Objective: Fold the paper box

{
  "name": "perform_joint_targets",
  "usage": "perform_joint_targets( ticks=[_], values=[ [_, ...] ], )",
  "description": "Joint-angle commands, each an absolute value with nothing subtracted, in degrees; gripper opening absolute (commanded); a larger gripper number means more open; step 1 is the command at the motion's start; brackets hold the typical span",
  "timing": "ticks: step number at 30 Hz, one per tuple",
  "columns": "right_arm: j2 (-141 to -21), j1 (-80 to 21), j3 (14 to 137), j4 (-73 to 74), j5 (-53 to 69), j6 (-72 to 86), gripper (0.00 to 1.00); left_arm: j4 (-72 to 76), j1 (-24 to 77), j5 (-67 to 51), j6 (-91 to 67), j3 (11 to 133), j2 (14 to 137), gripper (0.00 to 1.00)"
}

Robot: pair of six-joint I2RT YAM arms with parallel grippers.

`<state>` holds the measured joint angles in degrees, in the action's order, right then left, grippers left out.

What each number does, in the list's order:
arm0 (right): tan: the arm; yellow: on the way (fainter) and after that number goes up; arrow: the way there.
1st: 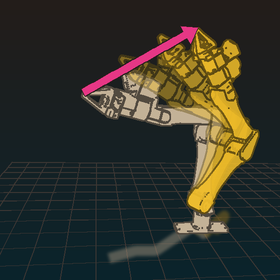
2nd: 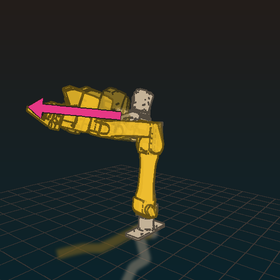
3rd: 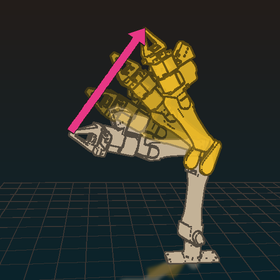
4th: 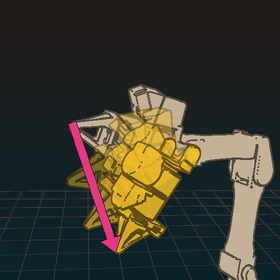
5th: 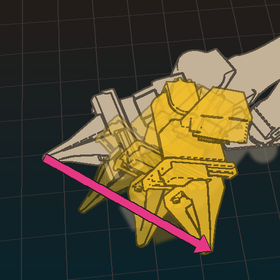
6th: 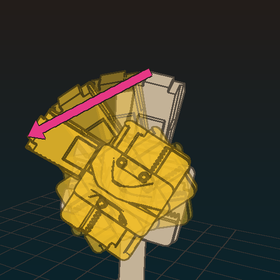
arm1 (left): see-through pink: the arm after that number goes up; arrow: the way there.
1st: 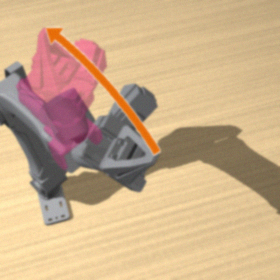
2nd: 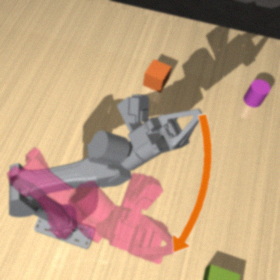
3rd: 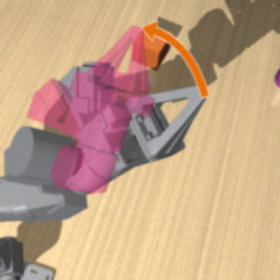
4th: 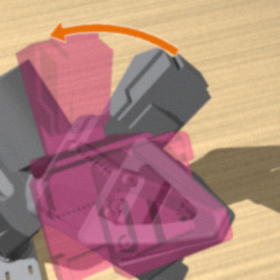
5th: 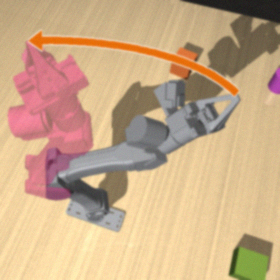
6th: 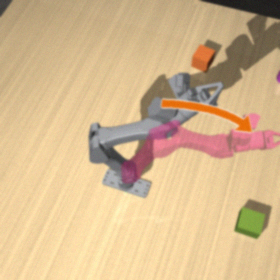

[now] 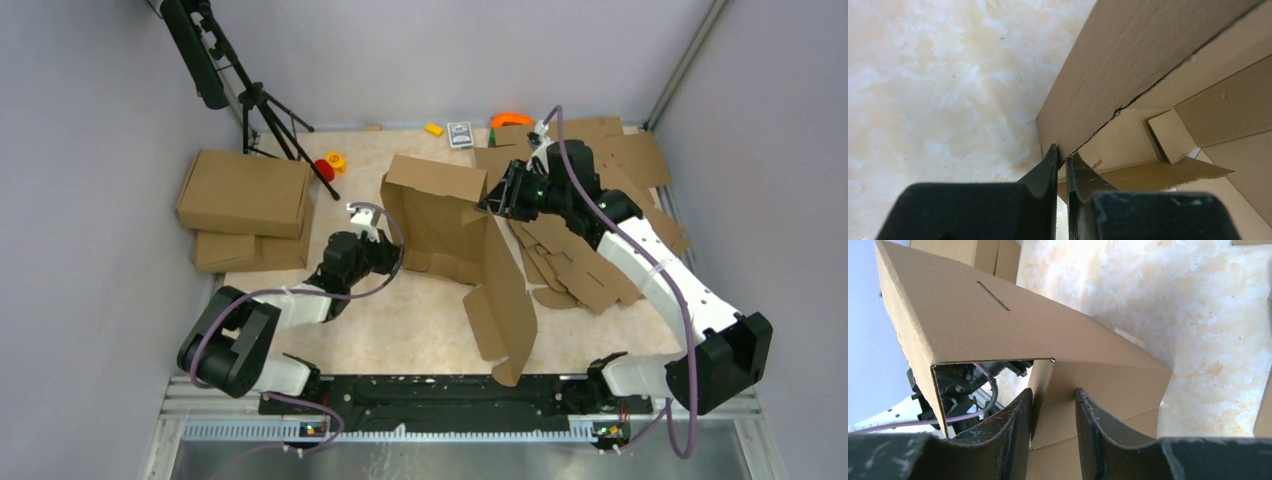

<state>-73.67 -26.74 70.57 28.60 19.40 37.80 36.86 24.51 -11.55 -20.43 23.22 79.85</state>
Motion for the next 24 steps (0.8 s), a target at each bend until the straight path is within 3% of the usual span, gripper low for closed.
perform_joint_targets(
  ticks=[1,3,15,19,24],
  values=[
    [-72.40,-27.77,70.00,26.44,17.02,39.33,0.34,40.60,25.24,-9.86,-22.68,21.12,78.79,0.04],
    [-72.19,-27.77,70.34,26.64,15.76,39.37,0.32,40.55,25.30,-9.56,-22.23,20.37,78.11,0.00],
    [-66.71,-27.77,58.88,11.61,11.08,51.32,0.28,41.66,30.49,-2.32,-20.74,15.39,71.57,0.00],
    [-66.36,-27.77,58.23,12.13,11.40,50.73,0.47,39.93,31.84,-0.59,-20.02,16.00,70.39,0.00],
    [-64.01,-26.20,56.53,14.97,10.01,47.47,0.50,39.22,31.99,1.49,-19.22,15.84,69.39,0.00]
  ],
)
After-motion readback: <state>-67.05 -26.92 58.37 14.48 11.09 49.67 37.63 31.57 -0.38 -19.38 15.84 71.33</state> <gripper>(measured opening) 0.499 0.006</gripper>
